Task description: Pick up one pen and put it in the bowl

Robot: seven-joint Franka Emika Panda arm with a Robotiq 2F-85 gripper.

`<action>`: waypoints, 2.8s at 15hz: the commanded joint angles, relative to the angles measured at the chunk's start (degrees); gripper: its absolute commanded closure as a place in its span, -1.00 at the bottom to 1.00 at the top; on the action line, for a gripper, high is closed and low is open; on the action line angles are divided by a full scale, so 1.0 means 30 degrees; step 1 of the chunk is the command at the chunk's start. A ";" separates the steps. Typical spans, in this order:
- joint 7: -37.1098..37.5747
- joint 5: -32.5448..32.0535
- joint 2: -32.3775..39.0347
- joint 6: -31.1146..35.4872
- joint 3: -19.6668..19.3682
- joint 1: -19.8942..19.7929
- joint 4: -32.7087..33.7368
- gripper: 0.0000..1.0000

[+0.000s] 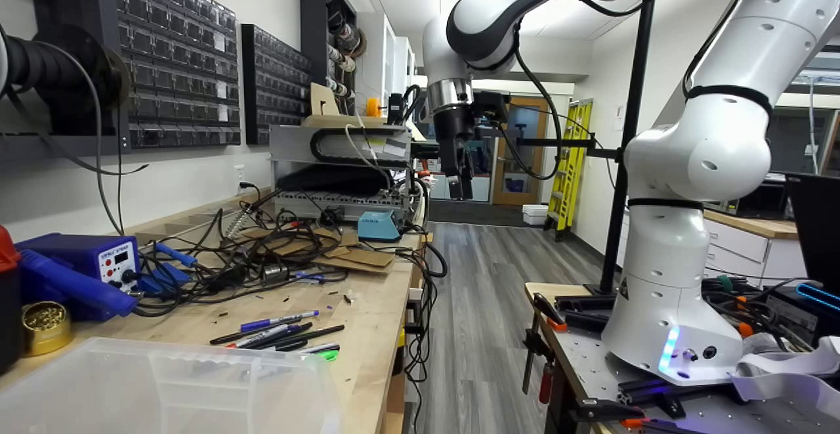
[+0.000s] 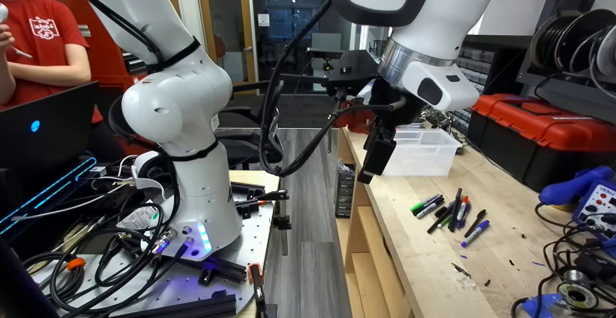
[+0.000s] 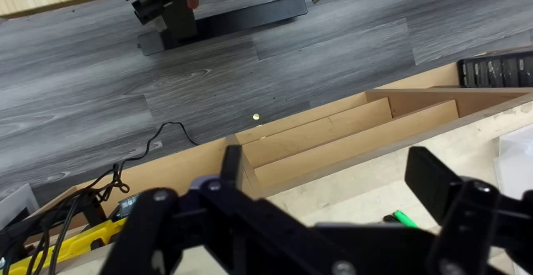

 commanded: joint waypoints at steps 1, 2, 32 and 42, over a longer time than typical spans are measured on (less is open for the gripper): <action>-0.0143 0.0152 0.0046 -0.0067 0.0397 -0.0422 0.0040 -1.00; -0.0143 0.0152 0.0046 -0.0067 0.0397 -0.0422 0.0040 -1.00; -1.4609 0.4627 1.2638 1.0385 0.6444 0.0448 0.7655 -1.00; -1.7130 0.5380 1.2441 1.0827 0.7360 0.0747 0.6166 -1.00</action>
